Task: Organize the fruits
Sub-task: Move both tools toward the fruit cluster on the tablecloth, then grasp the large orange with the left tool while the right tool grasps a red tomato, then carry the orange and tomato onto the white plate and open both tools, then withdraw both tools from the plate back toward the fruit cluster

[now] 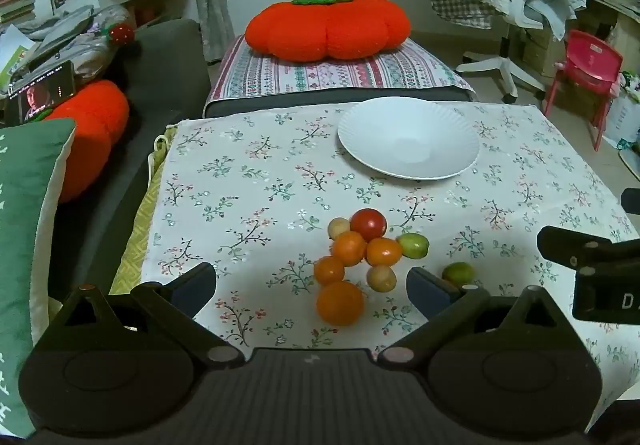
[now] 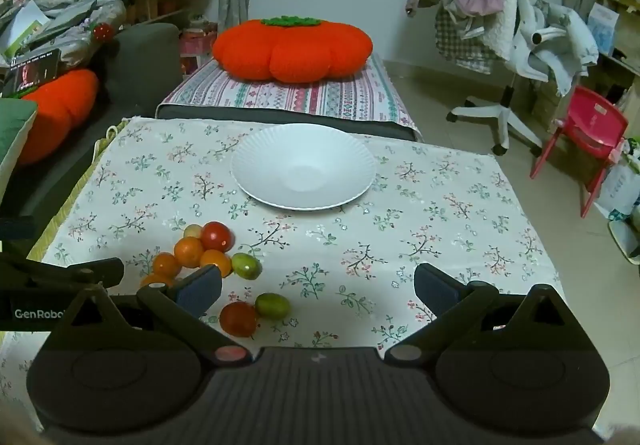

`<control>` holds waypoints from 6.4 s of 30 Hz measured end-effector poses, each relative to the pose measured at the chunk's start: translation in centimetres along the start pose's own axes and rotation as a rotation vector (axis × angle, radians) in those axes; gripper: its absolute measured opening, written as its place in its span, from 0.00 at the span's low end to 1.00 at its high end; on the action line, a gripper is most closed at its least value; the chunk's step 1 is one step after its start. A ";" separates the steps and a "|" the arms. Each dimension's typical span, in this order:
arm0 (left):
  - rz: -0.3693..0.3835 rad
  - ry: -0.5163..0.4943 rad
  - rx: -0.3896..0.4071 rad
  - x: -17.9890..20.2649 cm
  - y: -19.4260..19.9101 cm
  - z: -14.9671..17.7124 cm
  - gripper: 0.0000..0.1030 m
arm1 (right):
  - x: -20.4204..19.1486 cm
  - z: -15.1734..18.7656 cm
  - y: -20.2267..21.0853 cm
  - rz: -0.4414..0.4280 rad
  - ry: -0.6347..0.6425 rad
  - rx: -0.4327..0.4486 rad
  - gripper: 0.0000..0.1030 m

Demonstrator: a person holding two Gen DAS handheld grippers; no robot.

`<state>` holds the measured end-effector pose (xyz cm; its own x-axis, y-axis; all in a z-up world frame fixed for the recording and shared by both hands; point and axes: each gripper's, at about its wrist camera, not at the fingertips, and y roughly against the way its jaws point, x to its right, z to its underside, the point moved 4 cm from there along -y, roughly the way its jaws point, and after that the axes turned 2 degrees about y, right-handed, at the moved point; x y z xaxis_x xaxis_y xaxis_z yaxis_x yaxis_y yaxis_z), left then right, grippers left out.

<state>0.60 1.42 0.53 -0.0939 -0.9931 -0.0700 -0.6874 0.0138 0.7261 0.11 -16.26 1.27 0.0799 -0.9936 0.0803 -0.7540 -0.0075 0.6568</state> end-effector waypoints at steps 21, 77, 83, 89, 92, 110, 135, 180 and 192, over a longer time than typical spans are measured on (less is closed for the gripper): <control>0.003 0.009 -0.023 -0.4 -1.2 0.3 0.83 | 0.2 0.5 -0.9 0.007 0.036 -0.020 1.00; 0.187 -0.068 -0.157 -0.1 -10.9 4.1 0.25 | -4.3 4.5 -10.2 -0.440 0.262 -0.165 0.50; 0.197 -0.064 -0.152 -0.1 -11.0 4.0 0.18 | -4.4 4.5 -11.0 -0.439 0.245 -0.190 0.33; 0.203 -0.057 -0.151 -0.1 -10.7 3.9 0.17 | -4.5 4.5 -10.6 -0.448 0.247 -0.199 0.33; 0.207 -0.059 -0.141 0.0 -10.3 3.6 0.16 | -4.4 4.5 -10.4 -0.452 0.250 -0.198 0.33; 0.226 0.015 -0.033 -0.7 -8.3 -0.7 0.16 | -2.1 0.8 -9.0 -0.446 0.202 -0.095 0.33; 0.245 -0.055 0.066 5.5 -15.4 -7.4 0.16 | 4.3 -5.1 -15.6 -0.214 0.055 0.042 0.33; 0.188 -0.045 0.086 3.8 -14.3 -9.1 0.37 | 2.4 -6.5 -14.4 -0.078 0.095 0.063 0.48; 0.186 -0.031 0.080 2.4 -9.3 -8.2 0.46 | 1.2 -6.5 -9.6 -0.063 0.076 0.039 0.56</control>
<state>12.71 -2.04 -0.75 -0.2458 -0.9686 0.0378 -0.7110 0.2066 0.6722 11.73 -16.63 -0.08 0.1761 -0.9795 0.0976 -0.7708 -0.0755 0.6326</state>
